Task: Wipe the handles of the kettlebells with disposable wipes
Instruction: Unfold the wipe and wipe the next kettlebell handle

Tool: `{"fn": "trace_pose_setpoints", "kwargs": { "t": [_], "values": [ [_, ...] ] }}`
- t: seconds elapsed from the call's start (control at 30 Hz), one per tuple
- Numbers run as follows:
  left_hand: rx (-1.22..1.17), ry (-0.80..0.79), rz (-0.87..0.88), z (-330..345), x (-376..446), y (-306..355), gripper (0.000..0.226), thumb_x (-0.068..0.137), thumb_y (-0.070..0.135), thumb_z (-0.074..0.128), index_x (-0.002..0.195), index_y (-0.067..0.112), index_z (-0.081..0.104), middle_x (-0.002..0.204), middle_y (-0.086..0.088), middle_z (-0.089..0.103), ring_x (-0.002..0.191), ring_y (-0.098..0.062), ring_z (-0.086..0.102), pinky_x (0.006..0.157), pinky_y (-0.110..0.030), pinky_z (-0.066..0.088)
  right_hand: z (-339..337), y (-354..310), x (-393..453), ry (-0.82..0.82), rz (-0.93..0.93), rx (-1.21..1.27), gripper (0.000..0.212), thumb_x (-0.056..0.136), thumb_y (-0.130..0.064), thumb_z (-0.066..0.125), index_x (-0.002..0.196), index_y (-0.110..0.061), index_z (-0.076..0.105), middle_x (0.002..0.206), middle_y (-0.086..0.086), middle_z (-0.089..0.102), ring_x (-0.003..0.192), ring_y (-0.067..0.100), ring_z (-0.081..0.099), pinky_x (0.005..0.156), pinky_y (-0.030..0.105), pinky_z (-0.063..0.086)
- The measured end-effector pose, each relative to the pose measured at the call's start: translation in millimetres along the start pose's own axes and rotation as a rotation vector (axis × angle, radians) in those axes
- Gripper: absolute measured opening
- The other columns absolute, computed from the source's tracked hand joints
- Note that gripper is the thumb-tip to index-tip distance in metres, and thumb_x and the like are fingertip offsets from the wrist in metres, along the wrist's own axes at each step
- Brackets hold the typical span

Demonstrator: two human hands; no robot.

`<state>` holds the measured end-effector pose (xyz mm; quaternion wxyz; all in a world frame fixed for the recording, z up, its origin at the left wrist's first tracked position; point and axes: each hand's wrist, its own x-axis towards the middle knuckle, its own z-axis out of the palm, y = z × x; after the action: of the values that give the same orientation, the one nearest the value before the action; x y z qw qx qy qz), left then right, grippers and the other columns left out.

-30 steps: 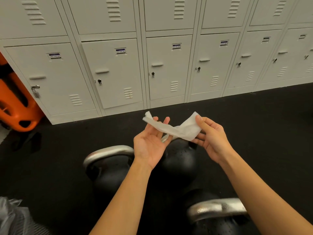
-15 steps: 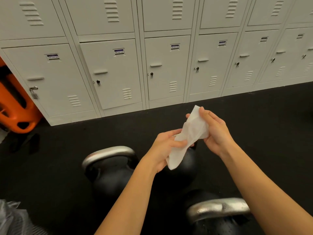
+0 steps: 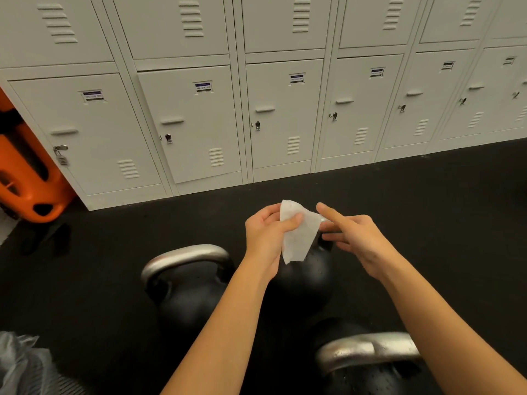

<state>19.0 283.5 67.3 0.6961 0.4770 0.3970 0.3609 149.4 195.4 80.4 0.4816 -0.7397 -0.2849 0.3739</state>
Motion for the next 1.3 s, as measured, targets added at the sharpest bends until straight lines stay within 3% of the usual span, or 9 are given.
{"fn": "trace_pose_setpoints", "kwargs": {
  "t": [0.13,0.3,0.43,0.57,0.7,0.93,1.03,1.13,1.3],
  "values": [
    [0.005,0.02,0.035,-1,0,1,0.03,0.079,0.016,0.077,0.107,0.019,0.066,0.102,0.0,0.07,0.096,-0.017,0.066,0.084,-0.039,0.058,2,2,4,0.002,-0.131,0.057,0.021,0.082,-0.034,0.073,0.093,-0.017,0.078,0.103,-0.002,0.073,0.105,0.016,0.063,0.09,0.033,0.046],
    [0.014,0.064,0.066,-5,3,4,0.02,0.077,0.013,0.078,0.096,0.017,0.073,0.091,0.002,0.074,0.089,-0.012,0.069,0.08,-0.03,0.057,2,3,6,0.046,-0.261,0.198,0.02,0.081,-0.021,0.075,0.098,-0.011,0.076,0.109,-0.004,0.072,0.097,0.007,0.066,0.075,0.021,0.048],
    [0.018,0.079,0.062,-6,4,3,0.014,0.072,0.018,0.081,0.083,0.021,0.074,0.092,0.001,0.073,0.092,-0.013,0.067,0.078,-0.028,0.053,3,4,9,0.005,-0.306,0.241,0.019,0.082,-0.017,0.073,0.098,-0.008,0.076,0.109,-0.003,0.074,0.101,0.008,0.068,0.078,0.02,0.05],
    [-0.123,0.037,0.061,-8,4,7,0.017,0.056,0.029,0.082,0.071,0.024,0.079,0.111,0.001,0.073,0.109,-0.017,0.063,0.095,-0.034,0.05,4,5,11,0.031,-0.33,0.277,0.022,0.082,-0.018,0.073,0.102,-0.008,0.075,0.102,0.004,0.076,0.1,0.017,0.07,0.089,0.032,0.054],
    [-0.144,0.004,0.089,-9,3,11,0.035,0.06,0.025,0.08,0.091,0.011,0.076,0.094,-0.003,0.076,0.093,-0.021,0.072,0.081,-0.034,0.058,6,1,11,0.026,-0.31,0.387,0.025,0.083,-0.015,0.072,0.106,-0.005,0.072,0.102,0.009,0.075,0.095,0.021,0.073,0.079,0.035,0.06],
    [-0.053,-0.064,0.106,-14,7,7,0.043,0.072,-0.001,0.078,0.108,0.022,0.069,0.106,-0.002,0.075,0.096,-0.017,0.072,0.082,-0.043,0.06,6,-7,18,0.016,-0.233,0.409,0.048,0.075,-0.011,0.079,0.118,-0.018,0.06,0.106,0.006,0.072,0.095,0.024,0.071,0.071,0.038,0.061],
    [-0.026,-0.087,0.114,-17,13,4,0.049,0.071,-0.001,0.079,0.111,0.025,0.065,0.105,-0.001,0.074,0.097,-0.018,0.072,0.082,-0.043,0.06,9,-10,27,-0.13,-0.079,0.363,0.055,0.074,-0.018,0.078,0.124,-0.019,0.057,0.11,0.006,0.069,0.1,0.026,0.068,0.071,0.034,0.06],
    [0.032,-0.081,0.132,-16,21,-2,0.048,0.072,-0.001,0.078,0.112,0.023,0.065,0.103,-0.001,0.075,0.095,-0.016,0.072,0.08,-0.04,0.06,16,-6,40,-0.242,0.015,0.355,0.041,0.085,-0.023,0.069,0.123,-0.013,0.061,0.115,0.01,0.069,0.104,0.028,0.067,0.076,0.037,0.059],
    [-0.021,0.09,0.059,-27,40,-23,0.027,0.087,0.008,0.067,0.113,0.016,0.07,0.106,-0.005,0.073,0.101,-0.017,0.069,0.092,-0.034,0.054,17,-6,60,0.004,-0.14,0.249,0.032,0.096,-0.023,0.057,0.123,-0.006,0.061,0.113,0.01,0.068,0.105,0.026,0.065,0.09,0.043,0.056]
  ]
}}
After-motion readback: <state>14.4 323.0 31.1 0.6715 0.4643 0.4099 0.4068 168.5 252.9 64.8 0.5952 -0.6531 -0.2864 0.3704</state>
